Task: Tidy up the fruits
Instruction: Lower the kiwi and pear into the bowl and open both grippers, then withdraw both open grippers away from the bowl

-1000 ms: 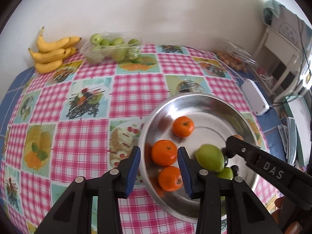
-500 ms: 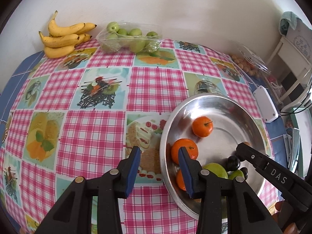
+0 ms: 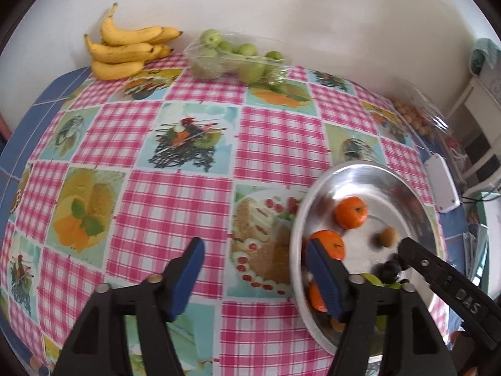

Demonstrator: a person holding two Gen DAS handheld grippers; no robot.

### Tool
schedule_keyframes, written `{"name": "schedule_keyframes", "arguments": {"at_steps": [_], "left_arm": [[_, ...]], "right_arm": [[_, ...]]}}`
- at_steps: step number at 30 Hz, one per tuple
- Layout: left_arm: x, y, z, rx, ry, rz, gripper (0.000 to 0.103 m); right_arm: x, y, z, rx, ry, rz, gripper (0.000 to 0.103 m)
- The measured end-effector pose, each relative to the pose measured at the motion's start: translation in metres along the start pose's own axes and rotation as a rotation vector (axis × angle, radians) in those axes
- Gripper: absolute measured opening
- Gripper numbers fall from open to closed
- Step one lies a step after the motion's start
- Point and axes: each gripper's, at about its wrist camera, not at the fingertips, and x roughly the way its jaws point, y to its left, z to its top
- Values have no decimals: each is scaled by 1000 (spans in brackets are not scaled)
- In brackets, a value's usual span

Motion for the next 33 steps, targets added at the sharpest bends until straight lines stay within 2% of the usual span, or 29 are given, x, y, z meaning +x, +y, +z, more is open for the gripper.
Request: {"name": "schedule_keyframes", "arguments": {"at_steps": [1, 5, 7, 8, 16, 17, 18, 20, 33], "left_arm": [[1, 3, 0, -7, 4, 14, 84], [4, 15, 1, -44, 10, 49, 92], [5, 21, 1, -56, 12, 57, 101], [6, 23, 2, -61, 13, 62, 102], [15, 34, 2, -66, 35, 96, 103], [16, 35, 2, -66, 37, 99, 103], [17, 37, 2, -67, 38, 100, 103], [20, 39, 1, -67, 43, 109, 103], [24, 46, 3, -20, 31, 163, 103]], "right_arm": [[0, 0, 0, -5, -1, -4, 74], [1, 2, 0, -23, 1, -15, 77], [3, 3, -1, -28, 5, -22, 83], [3, 3, -1, -30, 6, -23, 86], [8, 6, -1, -49, 21, -42, 87], [9, 6, -1, -50, 23, -43, 89], [9, 6, -1, -49, 25, -43, 96], [10, 6, -1, -46, 27, -41, 100], [10, 10, -2, -69, 28, -72, 100]]}}
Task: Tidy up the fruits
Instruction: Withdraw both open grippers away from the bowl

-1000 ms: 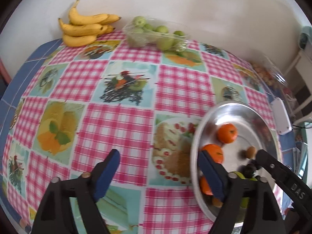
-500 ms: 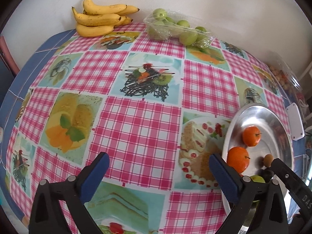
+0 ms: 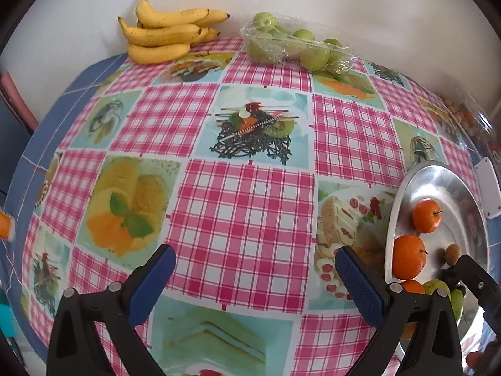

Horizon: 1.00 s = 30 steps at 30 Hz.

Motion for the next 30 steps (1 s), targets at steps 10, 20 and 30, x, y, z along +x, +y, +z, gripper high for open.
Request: {"name": "schedule_keyframes", "arguments": {"at_steps": [10, 20, 30], "left_arm": [[-8, 2, -1, 33, -46, -1, 103], [-24, 5, -6, 61, -97, 72, 103], [-33, 9, -19, 92, -114, 194, 103]], "right_arm": [[-5, 10, -6, -37, 9, -8, 100], [-10, 18, -16, -59, 18, -19, 100], [-16, 19, -26, -45, 24, -12, 100]]}}
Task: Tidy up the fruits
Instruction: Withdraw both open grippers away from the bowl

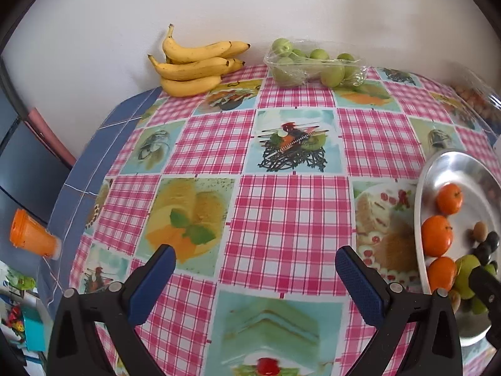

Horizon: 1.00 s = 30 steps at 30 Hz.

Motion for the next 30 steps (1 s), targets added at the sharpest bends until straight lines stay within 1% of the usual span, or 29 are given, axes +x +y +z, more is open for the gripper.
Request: {"name": "schedule_keyframes", "arguments": {"at_steps": [5, 16, 19, 23, 30], "left_arm": [[-2, 4, -7, 19, 9, 11, 103], [-13, 14, -22, 23, 41, -7, 103], [-20, 15, -27, 37, 40, 1, 103], [-29, 17, -34, 44, 40, -14, 103], [-43, 20, -47, 69, 26, -12, 103]], "right_arm": [[-5, 1, -6, 2, -4, -6, 100], [-19, 12, -27, -32, -12, -26, 100], [-20, 12, -33, -25, -6, -25, 100], [-25, 10, -42, -19, -8, -25, 100], [-33, 9, -58, -30, -14, -34, 100]]}}
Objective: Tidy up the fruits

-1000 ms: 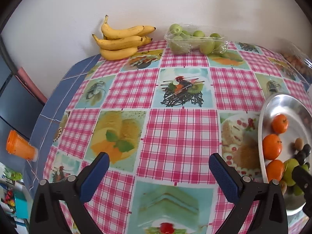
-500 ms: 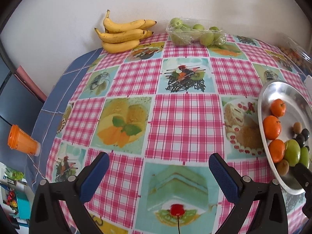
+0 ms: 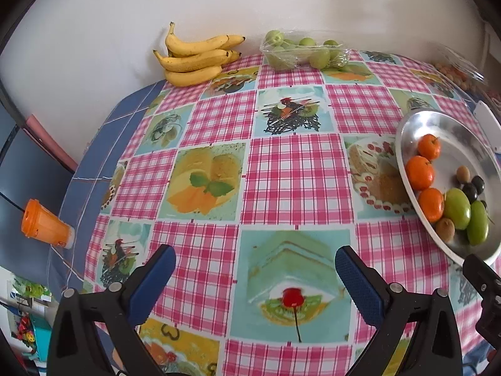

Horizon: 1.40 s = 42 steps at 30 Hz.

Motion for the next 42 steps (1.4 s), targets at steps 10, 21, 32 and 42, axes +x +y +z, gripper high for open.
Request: {"name": "schedule_keyframes", "arguments": {"at_steps": [10, 21, 32, 42], "left_arm": [[-19, 3, -17, 8, -24, -19, 103], [-24, 13, -25, -33, -14, -35, 103], [-25, 21, -29, -63, -1, -51, 103], [-25, 23, -30, -70, 8, -58, 103]], "right_arm": [[-10, -4, -13, -3, -3, -7, 100], [-21, -6, -16, -3, -34, -11, 100], [-29, -7, -17, -4, -62, -11, 100], [-30, -7, -16, -12, -69, -10, 100]]}}
